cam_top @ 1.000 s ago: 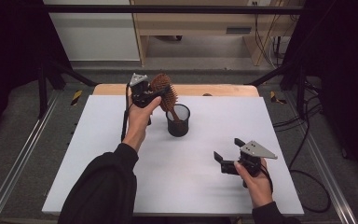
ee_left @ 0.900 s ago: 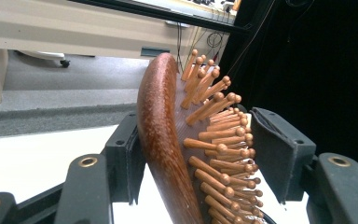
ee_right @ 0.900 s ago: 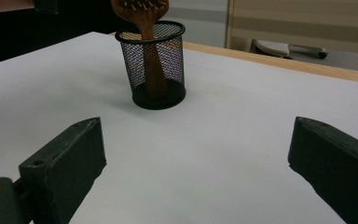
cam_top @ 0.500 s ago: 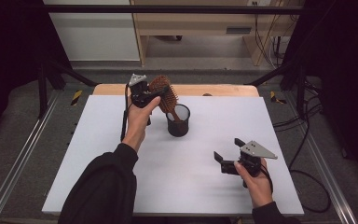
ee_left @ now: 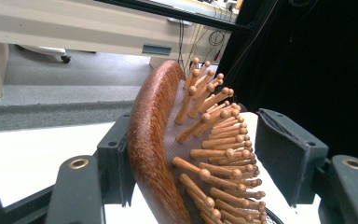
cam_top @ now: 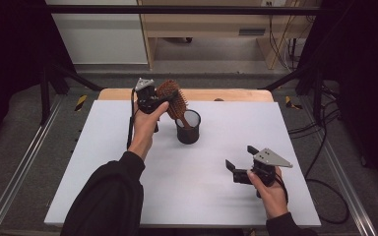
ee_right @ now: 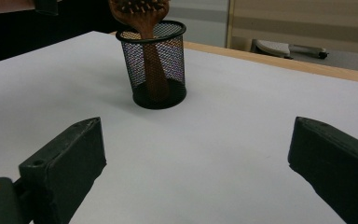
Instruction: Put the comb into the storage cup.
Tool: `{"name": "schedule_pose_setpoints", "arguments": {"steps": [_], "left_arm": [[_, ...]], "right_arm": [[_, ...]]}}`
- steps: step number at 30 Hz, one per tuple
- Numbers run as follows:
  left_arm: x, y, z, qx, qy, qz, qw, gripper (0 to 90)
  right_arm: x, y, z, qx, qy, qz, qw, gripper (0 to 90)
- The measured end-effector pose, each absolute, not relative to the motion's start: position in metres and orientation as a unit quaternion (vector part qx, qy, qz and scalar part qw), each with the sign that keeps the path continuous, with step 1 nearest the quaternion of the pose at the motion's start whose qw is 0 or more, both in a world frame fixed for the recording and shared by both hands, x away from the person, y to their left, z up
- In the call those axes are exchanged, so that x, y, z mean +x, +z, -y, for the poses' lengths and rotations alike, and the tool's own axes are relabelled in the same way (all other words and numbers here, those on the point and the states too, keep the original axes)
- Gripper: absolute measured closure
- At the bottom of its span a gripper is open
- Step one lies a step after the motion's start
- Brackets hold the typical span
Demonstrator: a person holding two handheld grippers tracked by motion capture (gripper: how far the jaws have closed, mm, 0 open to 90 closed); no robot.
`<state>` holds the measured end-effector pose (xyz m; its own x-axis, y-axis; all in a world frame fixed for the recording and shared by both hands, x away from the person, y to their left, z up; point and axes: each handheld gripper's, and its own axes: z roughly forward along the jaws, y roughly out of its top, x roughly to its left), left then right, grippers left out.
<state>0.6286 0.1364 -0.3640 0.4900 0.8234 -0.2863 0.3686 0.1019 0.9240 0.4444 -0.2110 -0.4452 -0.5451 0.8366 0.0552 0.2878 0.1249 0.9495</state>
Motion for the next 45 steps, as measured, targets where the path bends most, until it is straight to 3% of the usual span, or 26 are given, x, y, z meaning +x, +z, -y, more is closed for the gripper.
{"name": "schedule_pose_setpoints", "arguments": {"steps": [9,27,45], "left_arm": [[0.628,-0.365,-0.135,0.641,0.195,-0.462,0.581,28.5],[0.616,-0.368,-0.137,0.634,0.227,-0.464,0.575,9.1],[0.577,-0.373,-0.158,0.625,0.233,-0.462,0.584,5.3]], "right_arm": [[0.444,-0.445,0.211,0.399,0.527,-0.703,0.260,4.3],[0.445,-0.446,0.208,0.395,0.525,-0.708,0.259,4.2],[0.446,-0.446,0.207,0.393,0.523,-0.710,0.261,4.0]]}}
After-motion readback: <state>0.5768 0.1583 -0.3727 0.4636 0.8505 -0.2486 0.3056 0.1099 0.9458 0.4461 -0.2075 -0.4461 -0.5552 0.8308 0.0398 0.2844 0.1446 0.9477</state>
